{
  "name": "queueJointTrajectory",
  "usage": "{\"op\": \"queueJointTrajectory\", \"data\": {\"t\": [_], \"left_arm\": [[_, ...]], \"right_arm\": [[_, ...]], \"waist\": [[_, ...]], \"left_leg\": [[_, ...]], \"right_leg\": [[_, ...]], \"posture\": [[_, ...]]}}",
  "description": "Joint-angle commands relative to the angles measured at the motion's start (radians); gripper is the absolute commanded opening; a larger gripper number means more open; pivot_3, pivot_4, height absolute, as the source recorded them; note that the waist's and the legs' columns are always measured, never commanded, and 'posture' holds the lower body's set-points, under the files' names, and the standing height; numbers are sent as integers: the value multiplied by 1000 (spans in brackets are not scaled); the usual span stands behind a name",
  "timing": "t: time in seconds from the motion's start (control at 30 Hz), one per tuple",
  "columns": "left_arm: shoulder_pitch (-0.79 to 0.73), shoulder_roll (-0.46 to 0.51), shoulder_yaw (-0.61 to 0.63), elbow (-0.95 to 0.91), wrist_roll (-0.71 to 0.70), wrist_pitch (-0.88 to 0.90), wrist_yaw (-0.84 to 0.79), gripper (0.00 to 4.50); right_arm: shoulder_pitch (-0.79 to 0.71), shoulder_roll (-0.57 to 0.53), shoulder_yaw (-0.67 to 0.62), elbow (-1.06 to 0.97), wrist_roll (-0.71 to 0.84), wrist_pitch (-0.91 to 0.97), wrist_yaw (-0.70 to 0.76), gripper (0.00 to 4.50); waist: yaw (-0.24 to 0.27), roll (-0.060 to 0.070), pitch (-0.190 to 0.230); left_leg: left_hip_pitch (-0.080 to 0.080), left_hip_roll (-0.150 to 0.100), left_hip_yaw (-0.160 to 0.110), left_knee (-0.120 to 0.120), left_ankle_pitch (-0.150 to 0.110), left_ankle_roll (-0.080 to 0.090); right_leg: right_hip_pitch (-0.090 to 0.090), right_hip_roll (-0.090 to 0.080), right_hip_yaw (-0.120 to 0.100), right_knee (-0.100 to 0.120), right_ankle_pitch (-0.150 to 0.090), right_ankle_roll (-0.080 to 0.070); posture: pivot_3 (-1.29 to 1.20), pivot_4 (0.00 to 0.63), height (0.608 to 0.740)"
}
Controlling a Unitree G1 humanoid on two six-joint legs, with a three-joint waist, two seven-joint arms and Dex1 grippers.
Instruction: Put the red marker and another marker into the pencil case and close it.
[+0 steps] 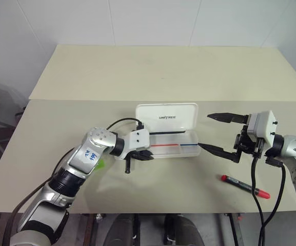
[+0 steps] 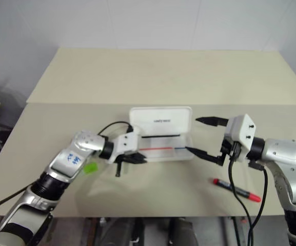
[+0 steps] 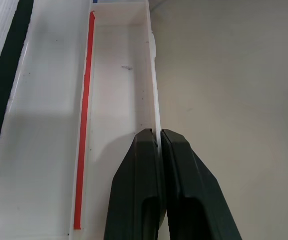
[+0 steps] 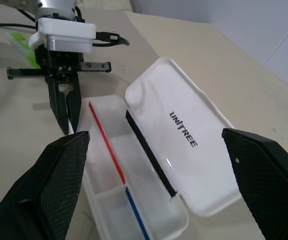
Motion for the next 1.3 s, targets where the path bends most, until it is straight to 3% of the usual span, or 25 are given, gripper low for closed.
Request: {"op": "queueJointTrajectory", "data": {"t": [0.03, 0.37, 0.4, 0.73, 1.0, 1.3], "left_arm": [[25, -20, -39, -74, -33, 21, -16, 9], [3, -28, -45, 12, 20, -76, 30, 9], [1, -32, -45, 22, 21, -83, 32, 579], [16, -79, 24, -32, -73, -73, 40, 3823], [115, -85, 48, -101, -156, -150, 24, 3823], [185, -157, 82, 117, -183, -413, 15, 3823]], "right_arm": [[10, 4, -22, -40, 16, -9, -5, 4500], [22, -3, -34, -20, 22, -20, 15, 4500], [19, -2, -31, -20, 23, -18, 15, 4500], [-7, 2, -8, 9, 9, -21, 29, 4500], [-5, -2, -6, 19, 9, -11, 39, 4500], [32, -38, -56, -49, 36, 57, 23, 4500]], "waist": [[-1, 0, 0], [2, 0, 0], [2, 0, 0], [-5, 0, 0], [-7, 0, 0], [-3, 0, 0]], "left_leg": [[0, 0, 0, 0, 0, 0], [0, 0, 0, 3, -1, 1], [0, 0, 0, 4, -1, 2], [0, 0, 0, 10, -3, 4], [0, 0, 1, 9, -4, 4], [0, 0, 1, 10, -4, 4]], "right_leg": [[0, 0, 0, 0, 0, 0], [0, -1, 0, 3, 0, 0], [0, -1, 0, 3, 0, 0], [0, -3, 1, 6, 1, 1], [0, -3, 1, 6, 1, 0], [0, -3, 1, 6, 1, 0]], "posture": [[0, 150, 740], [0, 150, 740], [0, 150, 740], [0, 150, 740], [0, 150, 740], [0, 150, 740]]}}
